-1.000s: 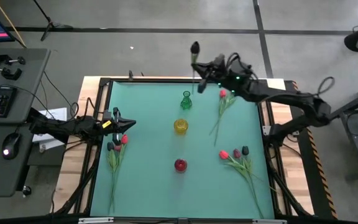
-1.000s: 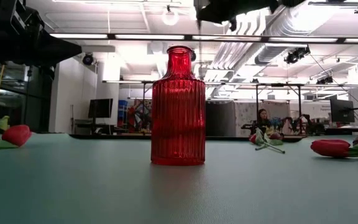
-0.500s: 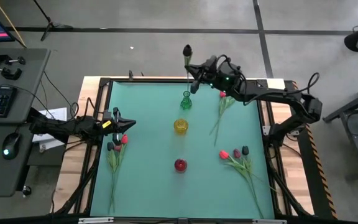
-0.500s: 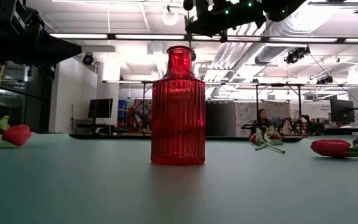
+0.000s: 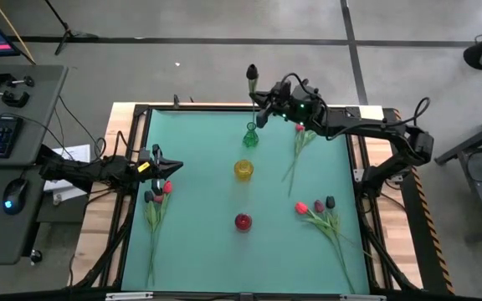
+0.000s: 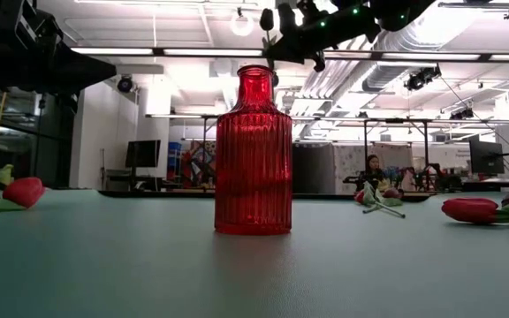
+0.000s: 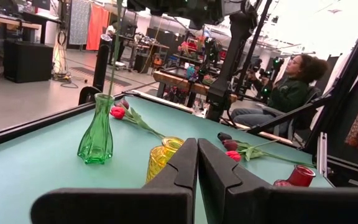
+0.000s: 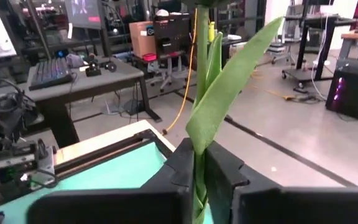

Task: Sort flowers into vase by color
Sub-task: Put the top black tulip into the green vase, then put the right black tulip into the green vase

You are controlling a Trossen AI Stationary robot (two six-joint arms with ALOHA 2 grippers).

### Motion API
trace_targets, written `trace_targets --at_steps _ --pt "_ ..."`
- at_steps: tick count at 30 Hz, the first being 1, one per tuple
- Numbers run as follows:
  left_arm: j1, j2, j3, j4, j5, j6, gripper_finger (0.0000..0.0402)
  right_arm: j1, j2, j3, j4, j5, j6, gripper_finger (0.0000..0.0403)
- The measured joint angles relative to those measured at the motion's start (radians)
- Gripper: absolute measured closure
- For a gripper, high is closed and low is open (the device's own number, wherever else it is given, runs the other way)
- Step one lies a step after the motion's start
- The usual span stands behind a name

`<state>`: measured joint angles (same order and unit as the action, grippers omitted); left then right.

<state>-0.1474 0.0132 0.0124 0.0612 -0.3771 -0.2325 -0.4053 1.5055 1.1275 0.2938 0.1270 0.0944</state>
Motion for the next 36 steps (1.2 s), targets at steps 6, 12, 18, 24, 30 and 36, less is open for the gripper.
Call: trace_targets --at_steps 6,12,18,24,30,36 --pt "0.0 0.0 0.0 0.0 0.0 0.0 0.0401 0.0 -0.001 0.0 -0.056 -0.054 0.063 0.0277" --pt "0.0 0.0 0.0 0.0 0.0 0.0 0.0401 0.008 -0.03 0.0 -0.189 -0.068 0.055 0.0151" --pt "0.0 0.0 0.0 0.0 0.0 0.0 0.0401 0.008 -0.116 0.0 -0.445 -0.096 0.058 0.0093" --pt "0.0 0.0 0.0 0.0 0.0 0.0 0.0401 0.014 -0.211 0.0 -0.724 -0.165 0.112 0.0089" --pt "0.0 0.0 0.0 0.0 0.0 0.0 0.0401 0.06 -0.26 0.0 -0.898 -0.195 0.174 0.0089" --pt "0.0 0.0 0.0 0.0 0.0 0.0 0.0401 0.124 -0.27 0.0 -1.135 -0.355 0.325 0.0089"
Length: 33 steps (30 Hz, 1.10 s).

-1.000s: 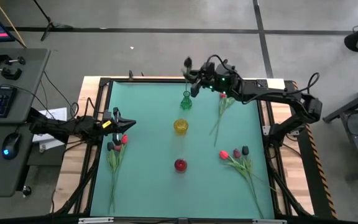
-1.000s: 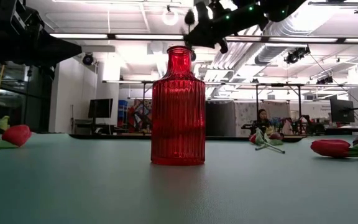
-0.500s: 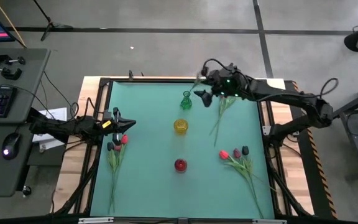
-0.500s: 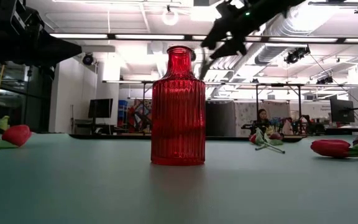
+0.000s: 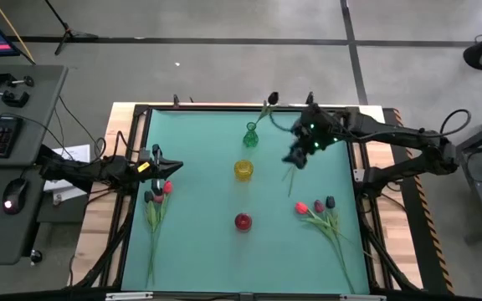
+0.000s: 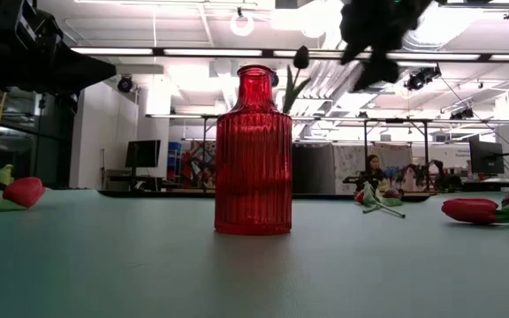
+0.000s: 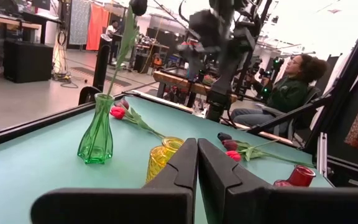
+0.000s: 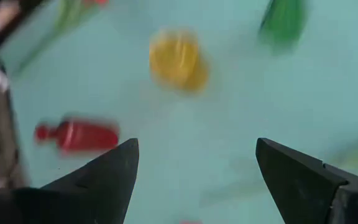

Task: Sort flowers into vase by color
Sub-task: Put the right black tulip into the green vase

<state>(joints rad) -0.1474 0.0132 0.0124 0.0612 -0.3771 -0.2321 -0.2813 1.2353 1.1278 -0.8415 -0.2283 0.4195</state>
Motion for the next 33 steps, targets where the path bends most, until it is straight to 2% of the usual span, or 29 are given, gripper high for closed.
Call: trace_targets --at_steps 5,9,14,18,26,33 --pt "0.0 0.0 0.0 0.0 0.0 0.0 0.0401 0.126 0.001 -0.016 -0.257 -0.028 0.242 0.0089" --pt "0.0 0.0 0.0 0.0 0.0 0.0 0.0401 0.27 0.0 -0.074 -0.412 -0.028 0.502 0.0089" --pt "0.0 0.0 0.0 0.0 0.0 0.0 0.0401 0.46 0.0 -0.206 -0.432 -0.036 0.84 0.0089" --pt "0.0 0.0 0.0 0.0 0.0 0.0 0.0401 0.559 0.0 -0.298 -0.403 -0.047 1.061 0.0089" --pt "0.0 0.0 0.0 0.0 0.0 0.0 0.0401 0.618 0.0 -0.431 -0.236 -0.053 1.236 0.0089" --pt "0.0 0.0 0.0 0.0 0.0 0.0 0.0401 0.631 0.001 -0.499 -0.144 -0.065 1.252 0.009"
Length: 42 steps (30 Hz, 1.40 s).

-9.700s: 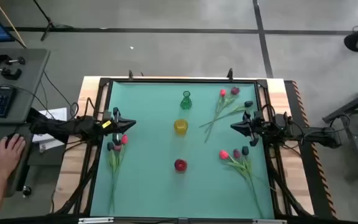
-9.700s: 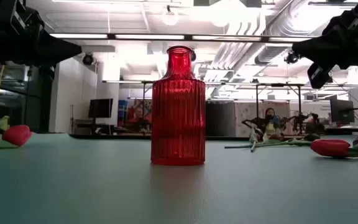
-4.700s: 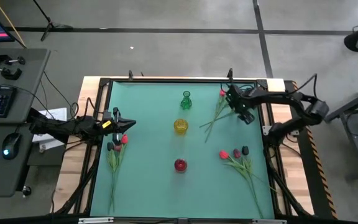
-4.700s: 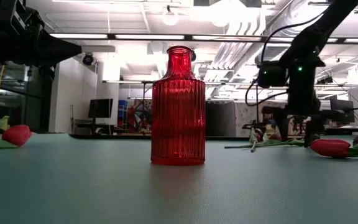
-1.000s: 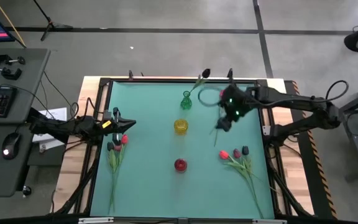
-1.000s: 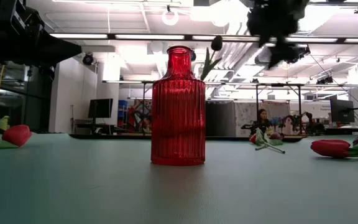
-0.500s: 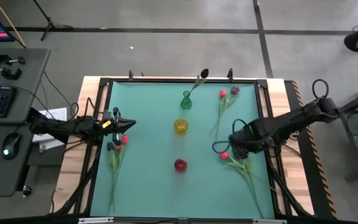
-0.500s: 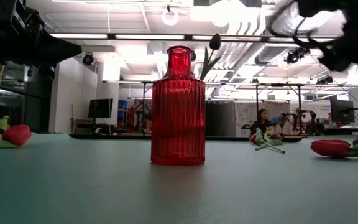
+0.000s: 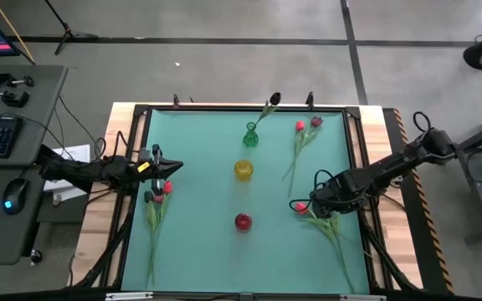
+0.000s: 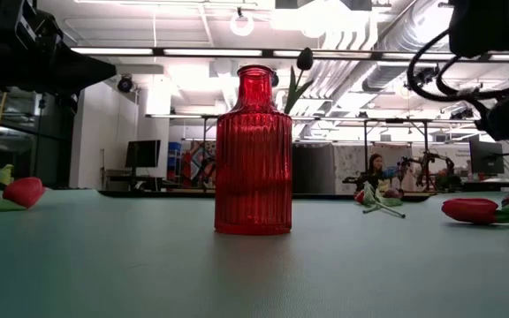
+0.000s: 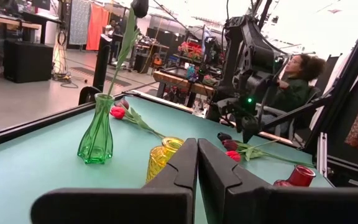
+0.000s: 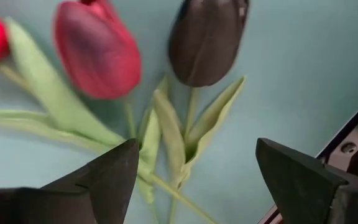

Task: Sort flowers into vase by color
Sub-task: Put the right black tulip into the green vase

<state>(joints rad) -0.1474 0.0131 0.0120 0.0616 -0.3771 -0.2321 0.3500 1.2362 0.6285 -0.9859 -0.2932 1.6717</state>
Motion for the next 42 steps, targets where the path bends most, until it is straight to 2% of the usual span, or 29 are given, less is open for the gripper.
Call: trace_targets --at_steps 4,12,21,28,42 --pt "0.0 0.0 0.0 0.0 0.0 0.0 0.0401 0.0 0.0 -0.025 0.009 0.008 0.032 0.0107" --pt "0.0 0.0 0.0 0.0 0.0 0.0 0.0401 -0.003 0.0 -0.029 0.051 0.093 0.059 0.0176" --pt "0.0 0.0 0.0 0.0 0.0 0.0 0.0401 -0.002 0.0 -0.029 0.042 0.077 0.053 0.023" --pt "0.0 0.0 0.0 0.0 0.0 0.0 0.0401 0.048 0.001 -0.029 0.095 0.012 0.034 0.0242" --pt "0.0 0.0 0.0 0.0 0.0 0.0 0.0401 0.255 0.001 -0.029 0.097 0.016 0.286 0.0242"
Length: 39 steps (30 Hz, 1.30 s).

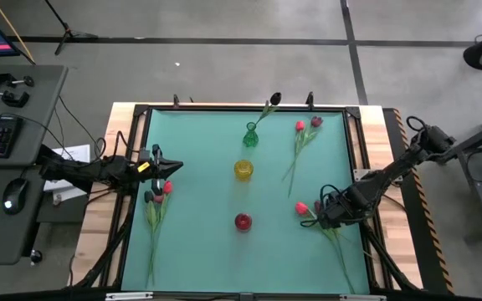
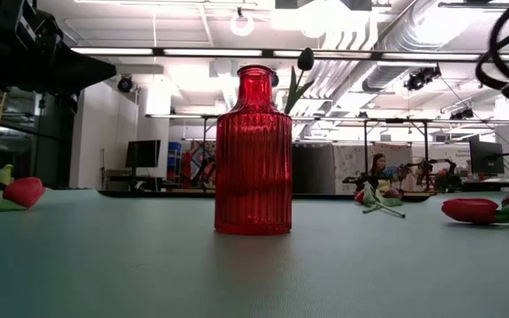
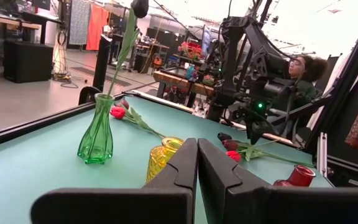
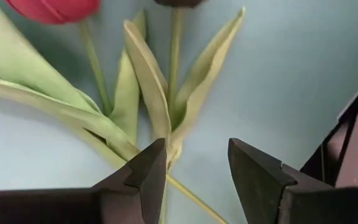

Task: Sort flowers into vase by color
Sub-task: Put the right black tulip into the green vase

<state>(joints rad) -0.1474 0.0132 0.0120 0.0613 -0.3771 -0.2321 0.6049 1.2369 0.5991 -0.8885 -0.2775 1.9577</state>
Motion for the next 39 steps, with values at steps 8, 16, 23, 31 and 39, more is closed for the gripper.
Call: trace_targets --at_steps 8,16,23,31,39 --pt "0.0 0.0 0.0 0.0 0.0 0.0 0.0401 0.032 0.008 0.0 0.023 -0.004 0.013 0.0242" --pt "0.0 0.0 0.0 0.0 0.0 0.0 0.0401 0.033 0.082 0.0 0.114 -0.019 -0.028 0.0242" --pt "0.0 0.0 0.0 0.0 0.0 0.0 0.0401 0.033 0.085 0.0 0.19 -0.011 -0.016 0.0242" --pt "0.0 0.0 0.0 0.0 0.0 0.0 0.0401 0.033 0.085 0.0 0.138 -0.012 0.051 0.0242" --pt "0.0 0.0 0.0 0.0 0.0 0.0 0.0401 0.033 0.128 0.0 0.139 0.016 0.039 0.0242"
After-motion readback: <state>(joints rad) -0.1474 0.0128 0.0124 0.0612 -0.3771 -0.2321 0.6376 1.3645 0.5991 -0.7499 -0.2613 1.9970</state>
